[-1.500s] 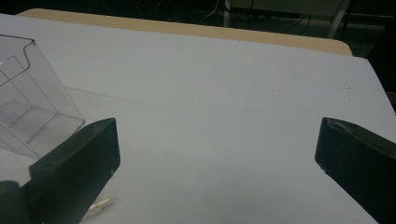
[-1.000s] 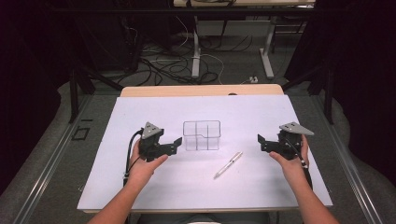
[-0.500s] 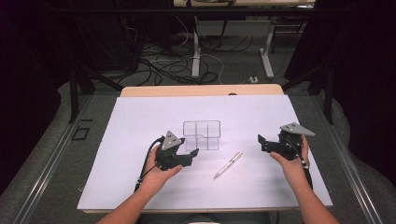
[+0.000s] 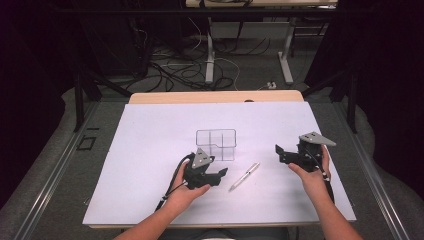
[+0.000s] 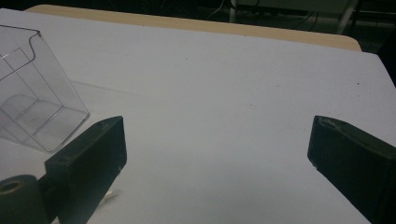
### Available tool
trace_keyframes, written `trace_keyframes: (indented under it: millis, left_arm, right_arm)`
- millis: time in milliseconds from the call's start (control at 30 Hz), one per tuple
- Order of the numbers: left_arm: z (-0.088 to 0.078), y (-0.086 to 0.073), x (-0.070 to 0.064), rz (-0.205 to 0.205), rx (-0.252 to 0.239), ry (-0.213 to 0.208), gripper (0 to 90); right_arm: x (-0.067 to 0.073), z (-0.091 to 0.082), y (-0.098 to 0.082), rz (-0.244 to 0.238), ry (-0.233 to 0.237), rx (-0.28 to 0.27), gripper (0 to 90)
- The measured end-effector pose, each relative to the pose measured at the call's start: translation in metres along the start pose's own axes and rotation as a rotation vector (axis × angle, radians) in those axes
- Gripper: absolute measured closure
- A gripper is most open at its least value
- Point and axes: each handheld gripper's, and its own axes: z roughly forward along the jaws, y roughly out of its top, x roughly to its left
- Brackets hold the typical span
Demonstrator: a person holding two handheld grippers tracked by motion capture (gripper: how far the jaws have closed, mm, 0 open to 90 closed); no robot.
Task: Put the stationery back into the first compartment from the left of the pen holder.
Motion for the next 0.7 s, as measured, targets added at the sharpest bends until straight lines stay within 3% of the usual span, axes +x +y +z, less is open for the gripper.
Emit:
trace_keyframes:
  millis: [333, 700]
  left_arm:
    - [0.022, 0.002, -0.016, -0.041, -0.004, -0.019, 43.2]
    - [0.04, 0.003, -0.032, -0.002, 0.036, -0.048, 48.8]
  right_arm:
    - [0.0, 0.0, -0.001, -0.002, 0.007, 0.004, 5.1]
    - [-0.002, 0.001, -0.002, 0.01, 0.017, 0.002, 5.8]
